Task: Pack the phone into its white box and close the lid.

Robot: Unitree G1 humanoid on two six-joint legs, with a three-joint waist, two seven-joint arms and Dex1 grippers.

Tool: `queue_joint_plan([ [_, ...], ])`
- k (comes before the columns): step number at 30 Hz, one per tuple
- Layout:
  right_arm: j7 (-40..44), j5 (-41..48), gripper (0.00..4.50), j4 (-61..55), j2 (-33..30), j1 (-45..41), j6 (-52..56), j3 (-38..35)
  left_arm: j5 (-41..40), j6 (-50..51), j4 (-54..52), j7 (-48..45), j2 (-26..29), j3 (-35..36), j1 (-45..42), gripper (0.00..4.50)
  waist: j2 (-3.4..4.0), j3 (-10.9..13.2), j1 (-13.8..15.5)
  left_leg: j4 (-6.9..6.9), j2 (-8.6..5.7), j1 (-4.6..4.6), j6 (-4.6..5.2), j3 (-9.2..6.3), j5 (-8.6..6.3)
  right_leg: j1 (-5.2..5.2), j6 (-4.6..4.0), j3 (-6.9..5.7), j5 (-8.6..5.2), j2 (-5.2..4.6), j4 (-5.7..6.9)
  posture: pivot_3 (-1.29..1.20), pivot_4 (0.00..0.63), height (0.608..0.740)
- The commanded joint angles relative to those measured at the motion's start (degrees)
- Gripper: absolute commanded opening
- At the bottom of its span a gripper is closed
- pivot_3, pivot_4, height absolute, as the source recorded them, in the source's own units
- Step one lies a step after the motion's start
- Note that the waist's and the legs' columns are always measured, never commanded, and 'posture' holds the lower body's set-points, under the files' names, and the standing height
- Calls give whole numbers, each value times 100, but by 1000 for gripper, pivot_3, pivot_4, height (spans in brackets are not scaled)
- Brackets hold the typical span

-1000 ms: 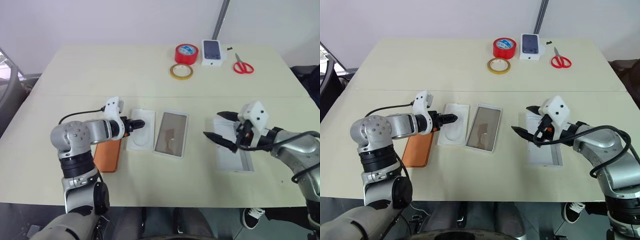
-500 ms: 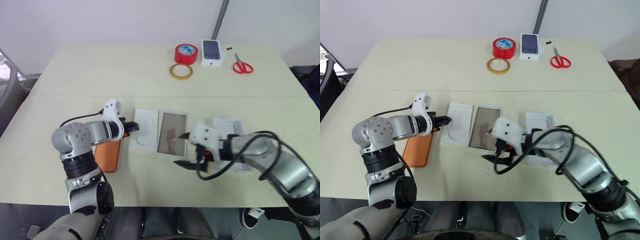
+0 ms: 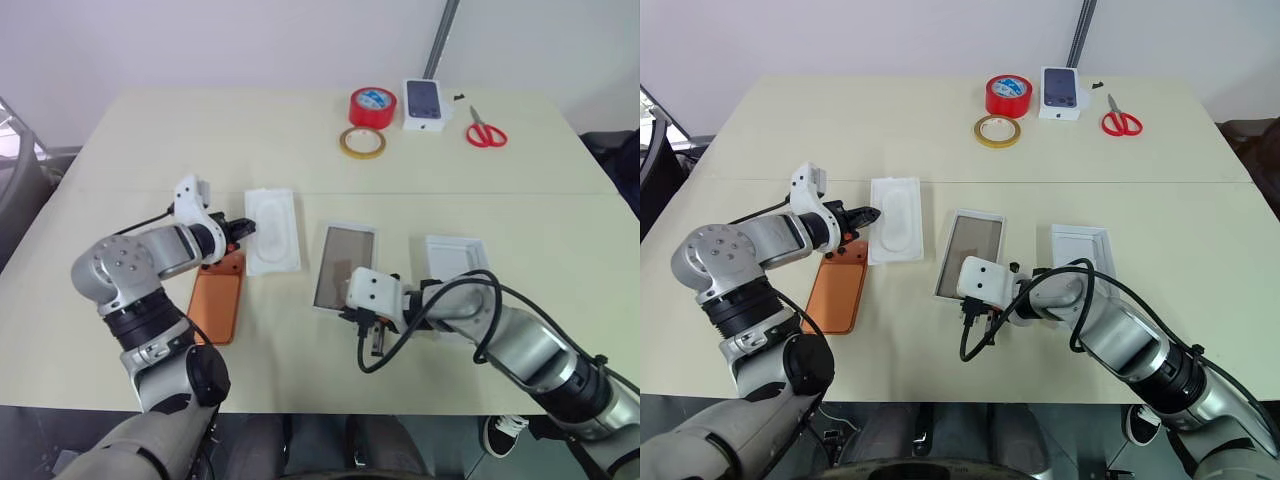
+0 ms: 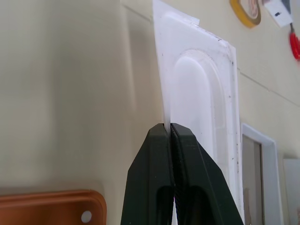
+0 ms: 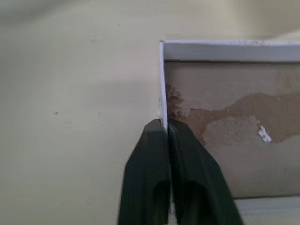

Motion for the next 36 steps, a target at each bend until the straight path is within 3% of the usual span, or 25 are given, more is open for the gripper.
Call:
queue_joint_plan([
  [1,279,-148,45,-100,32,-98,-535,104,-37,49,-103,-111,205,122,-214,0,0,0,-4,0,0,0,0,0,0,0,0,0,0,0,0,0,150,740],
  [10,419,-967,45,1104,777,-707,-1456,567,-125,50,-110,-159,317,86,-306,0,-4,0,-1,0,0,0,-6,-1,3,-3,0,-1,0,0,4,0,150,740],
  [13,487,-658,950,1065,969,-756,-1156,154,-276,50,-281,-97,172,22,-228,0,-4,1,8,0,-1,0,-6,-2,3,-3,0,-2,0,-3,4,0,150,740],
  [19,414,-290,3907,794,608,-583,-857,-1142,-621,50,-675,205,-293,-301,170,0,-4,1,11,0,-2,-1,-6,-2,2,-2,1,-2,0,-6,4,0,150,740],
  [24,531,-302,3907,865,34,-406,-925,-1719,-833,50,-887,590,-756,-553,504,0,-5,1,4,-2,-2,-2,-4,-1,1,-1,0,0,0,-5,2,0,150,740],
  [30,478,-407,3907,935,-41,-362,-1071,-1799,-1124,50,-1036,938,-1085,-868,744,0,-5,1,-11,-3,0,-2,-4,0,2,-2,1,2,0,0,3,0,150,740],
  [33,383,-460,3957,1008,63,-438,-1151,-1777,-1289,50,-1024,1048,-1062,-908,788,1022,-5,1,-5,-2,-1,-2,-4,2,2,-1,1,3,0,0,2,0,150,740],
  [36,291,-516,3957,1122,175,-508,-1210,-1761,-1478,50,-1007,1087,-930,-909,762,2493,-6,1,-4,-2,0,-1,-5,1,2,-2,0,2,0,0,2,0,150,740],
])
